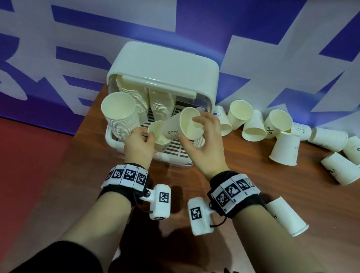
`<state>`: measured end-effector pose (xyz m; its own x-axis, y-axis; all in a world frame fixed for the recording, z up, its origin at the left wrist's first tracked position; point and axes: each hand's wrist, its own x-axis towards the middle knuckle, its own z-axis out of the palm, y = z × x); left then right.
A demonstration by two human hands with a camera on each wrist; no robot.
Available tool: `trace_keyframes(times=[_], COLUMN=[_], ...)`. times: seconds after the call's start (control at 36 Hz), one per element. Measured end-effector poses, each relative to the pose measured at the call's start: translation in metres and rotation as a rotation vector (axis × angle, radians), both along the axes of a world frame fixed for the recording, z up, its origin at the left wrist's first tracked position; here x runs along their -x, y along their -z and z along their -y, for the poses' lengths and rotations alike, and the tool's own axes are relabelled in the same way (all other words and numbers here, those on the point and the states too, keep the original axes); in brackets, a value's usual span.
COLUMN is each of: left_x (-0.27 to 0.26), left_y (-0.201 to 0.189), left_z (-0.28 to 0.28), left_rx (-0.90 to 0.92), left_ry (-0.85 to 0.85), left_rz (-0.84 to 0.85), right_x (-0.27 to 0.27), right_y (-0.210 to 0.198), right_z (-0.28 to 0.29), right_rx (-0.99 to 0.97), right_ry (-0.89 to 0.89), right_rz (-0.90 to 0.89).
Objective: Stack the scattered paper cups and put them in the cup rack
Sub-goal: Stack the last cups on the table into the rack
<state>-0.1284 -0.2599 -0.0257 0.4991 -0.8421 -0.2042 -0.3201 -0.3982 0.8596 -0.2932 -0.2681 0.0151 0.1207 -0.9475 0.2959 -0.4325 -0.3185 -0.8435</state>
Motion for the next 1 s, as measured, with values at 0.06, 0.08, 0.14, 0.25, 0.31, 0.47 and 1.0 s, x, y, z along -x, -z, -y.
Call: trace_keyframes(times=[0.06,0.08,0.14,0.25,0.31,0.47,1.0], left_x=[-0.002,-0.002,-0.003,-0.016,-0.018,-0.014,-0.008], left_y=[0.000,-0.003,-0.003,0.025,0.026,0.009,0.010], left_z=[0.000,-0.001,-0.002,0.001,0.000,-0.003,0.002], left_rx=[-0.010,-0.008,0.007,0.044,0.038,0.053,0.013], left_ry=[0.024,0.041,0.057,0.055,0.065,0.056,0.231], left_rz=[0.013,0.009,-0.001,-0.034,-0.078,-0.334,-0.226], right_x=[-0.006,-0.009,-0.014,-0.023,-0.026,-0.034,-0.020], right_y=[0.001,0.001,0.002,0.004,0.008,0.019,0.046], right_z=[0.002,0.003,0.005,0.011,0.012,0.018,0.019], right_rx=[0.026,0.032,0.025,0.011,0.005,-0.023,-0.189], right_ry=[-0.040,-0.061,-0.096,-0.145,-0.165,-0.237,-0.165], right_rz=[-0.019,-0.028,-0.049,-0.103,-0.132,-0.227,-0.413])
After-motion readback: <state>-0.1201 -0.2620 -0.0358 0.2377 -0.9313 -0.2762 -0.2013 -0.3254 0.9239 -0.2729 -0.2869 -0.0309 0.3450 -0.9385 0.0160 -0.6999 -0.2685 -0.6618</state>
